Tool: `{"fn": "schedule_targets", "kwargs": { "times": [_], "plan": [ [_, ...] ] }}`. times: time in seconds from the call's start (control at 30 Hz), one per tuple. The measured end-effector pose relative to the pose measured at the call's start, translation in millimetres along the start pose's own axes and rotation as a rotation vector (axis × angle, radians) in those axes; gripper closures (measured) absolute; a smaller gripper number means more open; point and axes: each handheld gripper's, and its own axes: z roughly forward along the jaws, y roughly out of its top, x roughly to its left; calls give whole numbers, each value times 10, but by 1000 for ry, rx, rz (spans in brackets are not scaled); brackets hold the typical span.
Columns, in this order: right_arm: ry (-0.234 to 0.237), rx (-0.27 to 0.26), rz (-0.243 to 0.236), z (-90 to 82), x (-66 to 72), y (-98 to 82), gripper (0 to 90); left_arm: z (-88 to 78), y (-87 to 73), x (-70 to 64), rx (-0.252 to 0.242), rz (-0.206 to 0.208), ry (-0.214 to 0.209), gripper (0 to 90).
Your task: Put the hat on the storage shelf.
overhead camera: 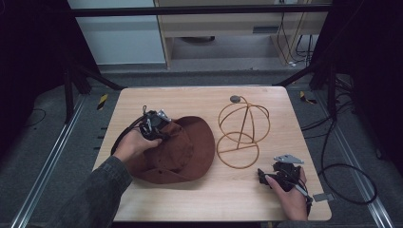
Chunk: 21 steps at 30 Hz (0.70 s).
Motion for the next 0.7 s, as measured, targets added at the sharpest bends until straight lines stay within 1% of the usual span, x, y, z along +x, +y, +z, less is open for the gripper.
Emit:
{"fn": "schedule_targets", "kwargs": {
  "times": [0.27, 0.43, 0.63, 0.7],
  "plan": [
    [0, 0, 0, 0, 0, 0, 6, -202, -43, -19, -64, 10, 11, 886],
    [0, 0, 0, 0, 0, 0, 6, -398, -117, -57, -126, 27, 19, 888],
    [0, 0, 0, 0, 1, 0, 5, -667, -212, -115, -219, 36, 41, 888],
    [0, 0, 0, 0, 1, 0, 5, -755, -230, -135, -242, 45, 51, 887]
  ]
}}
